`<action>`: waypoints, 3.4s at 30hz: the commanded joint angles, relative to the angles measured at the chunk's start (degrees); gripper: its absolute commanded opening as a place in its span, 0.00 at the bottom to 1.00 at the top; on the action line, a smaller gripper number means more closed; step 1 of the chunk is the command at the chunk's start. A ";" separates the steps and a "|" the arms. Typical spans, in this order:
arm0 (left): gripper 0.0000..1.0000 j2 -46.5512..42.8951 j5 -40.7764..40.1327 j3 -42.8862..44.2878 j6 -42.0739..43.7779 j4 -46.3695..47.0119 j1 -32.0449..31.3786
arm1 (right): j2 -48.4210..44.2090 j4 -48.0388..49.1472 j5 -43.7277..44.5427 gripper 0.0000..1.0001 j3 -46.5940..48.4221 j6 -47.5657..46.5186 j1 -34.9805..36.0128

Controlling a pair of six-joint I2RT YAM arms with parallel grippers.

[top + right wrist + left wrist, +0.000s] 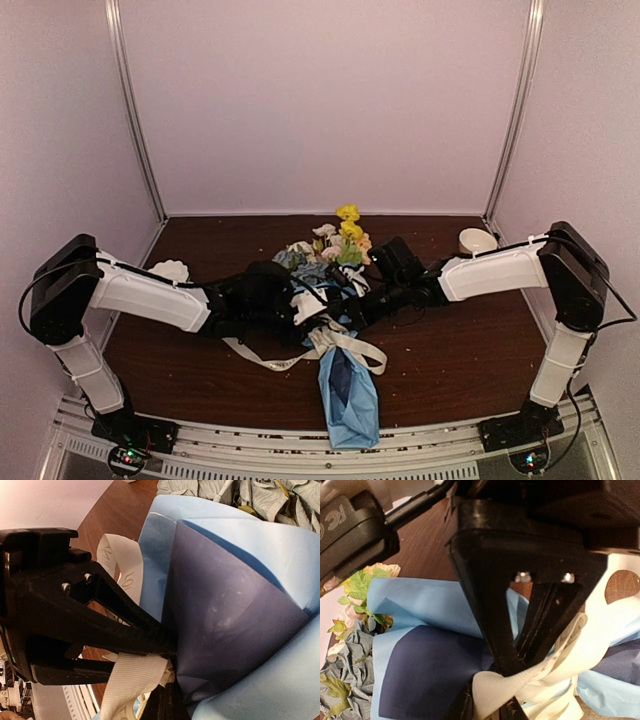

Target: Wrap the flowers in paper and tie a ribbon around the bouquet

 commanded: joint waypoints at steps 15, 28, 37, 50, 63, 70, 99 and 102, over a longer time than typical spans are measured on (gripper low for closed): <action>0.66 -14.43 3.79 -2.61 3.02 -21.23 2.12 | -5.41 -6.20 6.97 0.00 0.35 -3.02 -0.12; 0.65 -10.17 -14.34 -0.05 7.94 -21.35 4.33 | -6.25 -8.39 7.26 0.00 1.78 -4.27 -0.10; 0.01 -10.95 -13.55 -1.18 5.88 -18.06 4.33 | -6.62 -8.14 7.46 0.00 1.51 -4.33 -0.07; 0.00 -15.19 -6.85 -5.31 -8.87 -22.28 4.33 | -7.68 -5.97 12.82 0.00 0.38 -1.98 -0.42; 0.00 -14.02 -5.77 -12.22 -33.40 -28.50 6.33 | -20.45 0.44 13.37 0.00 -25.89 3.80 -16.11; 0.00 -16.21 -2.15 -15.95 -36.83 -25.78 11.38 | -22.55 3.82 10.89 0.00 -33.24 6.20 -23.65; 0.00 -18.57 0.65 -12.45 -30.59 -26.11 14.06 | -4.90 -19.87 25.27 0.53 -0.54 -13.02 -1.54; 0.00 -19.57 0.76 -11.15 -28.58 -26.82 14.04 | -0.51 -22.72 28.25 0.57 4.56 -9.93 -1.74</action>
